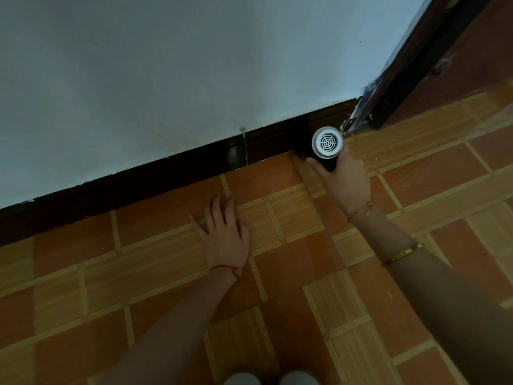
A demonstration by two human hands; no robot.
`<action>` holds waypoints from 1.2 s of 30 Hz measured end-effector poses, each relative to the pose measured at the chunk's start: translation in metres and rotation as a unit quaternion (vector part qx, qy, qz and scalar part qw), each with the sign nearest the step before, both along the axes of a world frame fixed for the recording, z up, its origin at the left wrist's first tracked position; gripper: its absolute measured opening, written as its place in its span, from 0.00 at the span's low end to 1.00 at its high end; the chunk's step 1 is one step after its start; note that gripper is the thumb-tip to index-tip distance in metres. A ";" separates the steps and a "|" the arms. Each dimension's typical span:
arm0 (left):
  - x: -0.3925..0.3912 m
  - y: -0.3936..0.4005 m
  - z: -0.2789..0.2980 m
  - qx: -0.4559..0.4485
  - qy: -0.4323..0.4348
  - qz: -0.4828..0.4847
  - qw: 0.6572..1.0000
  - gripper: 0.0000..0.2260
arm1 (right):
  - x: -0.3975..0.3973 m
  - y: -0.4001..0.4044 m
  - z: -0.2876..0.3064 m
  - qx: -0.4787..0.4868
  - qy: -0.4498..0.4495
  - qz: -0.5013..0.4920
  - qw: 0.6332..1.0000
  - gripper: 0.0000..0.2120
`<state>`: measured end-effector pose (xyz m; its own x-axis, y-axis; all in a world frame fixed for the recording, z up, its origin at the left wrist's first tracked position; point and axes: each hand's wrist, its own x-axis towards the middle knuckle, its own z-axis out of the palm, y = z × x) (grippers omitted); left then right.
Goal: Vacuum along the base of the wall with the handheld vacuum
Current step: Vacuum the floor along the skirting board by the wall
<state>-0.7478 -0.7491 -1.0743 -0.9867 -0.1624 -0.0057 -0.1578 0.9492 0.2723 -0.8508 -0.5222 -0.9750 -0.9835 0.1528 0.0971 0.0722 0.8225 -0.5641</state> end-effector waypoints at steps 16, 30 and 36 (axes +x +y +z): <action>-0.005 0.010 0.007 0.047 0.049 0.042 0.997 0.24 | -0.010 0.024 -0.002 -0.014 -0.005 -0.001 1.000 0.35; -0.039 0.066 0.004 0.044 0.031 -0.044 0.998 0.23 | -0.010 0.031 -0.007 -0.022 -0.007 0.018 1.000 0.37; -0.040 0.068 -0.001 0.015 0.022 -0.045 0.999 0.23 | -0.025 0.067 -0.002 -0.010 -0.012 -0.064 0.998 0.38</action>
